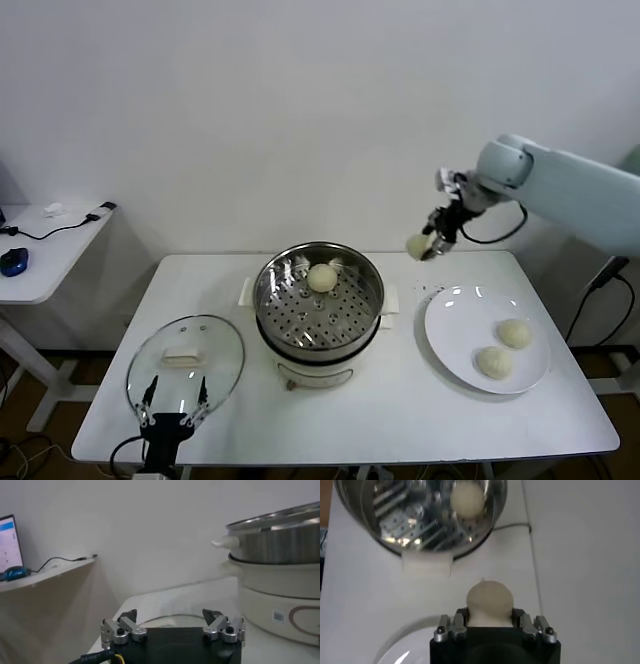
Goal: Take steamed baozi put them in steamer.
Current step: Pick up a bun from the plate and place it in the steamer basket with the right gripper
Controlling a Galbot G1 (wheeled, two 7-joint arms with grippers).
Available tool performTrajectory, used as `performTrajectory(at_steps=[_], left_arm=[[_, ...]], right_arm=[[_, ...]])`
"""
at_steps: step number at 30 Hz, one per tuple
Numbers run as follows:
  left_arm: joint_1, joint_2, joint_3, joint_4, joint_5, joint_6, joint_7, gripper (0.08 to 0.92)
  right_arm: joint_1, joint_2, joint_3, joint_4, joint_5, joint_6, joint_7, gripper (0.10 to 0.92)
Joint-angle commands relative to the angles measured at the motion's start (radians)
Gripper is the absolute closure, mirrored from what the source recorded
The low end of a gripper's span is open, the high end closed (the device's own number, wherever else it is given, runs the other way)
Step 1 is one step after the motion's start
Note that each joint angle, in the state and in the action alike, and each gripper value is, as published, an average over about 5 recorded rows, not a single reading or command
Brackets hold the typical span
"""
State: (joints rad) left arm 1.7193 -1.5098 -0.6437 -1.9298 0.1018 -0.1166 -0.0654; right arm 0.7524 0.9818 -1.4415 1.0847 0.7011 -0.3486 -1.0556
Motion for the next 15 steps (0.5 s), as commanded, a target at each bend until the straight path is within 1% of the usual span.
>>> performTrajectory(at_steps=[1,8,15], left_arm=[[-0.029,0.010,0.022,-0.004,0.013,0.012,0.004,0.177],[-0.039,0.016,0.029,-0.007,0.008,0.010,0.009,0.177],[-0.045,0.025,0.002,-0.009,-0.013,0.012,0.009,0.177]], right_arm=[[0.144,0.280,-0.100,0.015,0.267,-0.064,0.081,0.457],[0.029,0.419,-0.073,0.007,0.281,-0.113,0.165,0.457],[-0.076,0.482,-0.084,0.006,0.281,-0.158,0.232,0.457]])
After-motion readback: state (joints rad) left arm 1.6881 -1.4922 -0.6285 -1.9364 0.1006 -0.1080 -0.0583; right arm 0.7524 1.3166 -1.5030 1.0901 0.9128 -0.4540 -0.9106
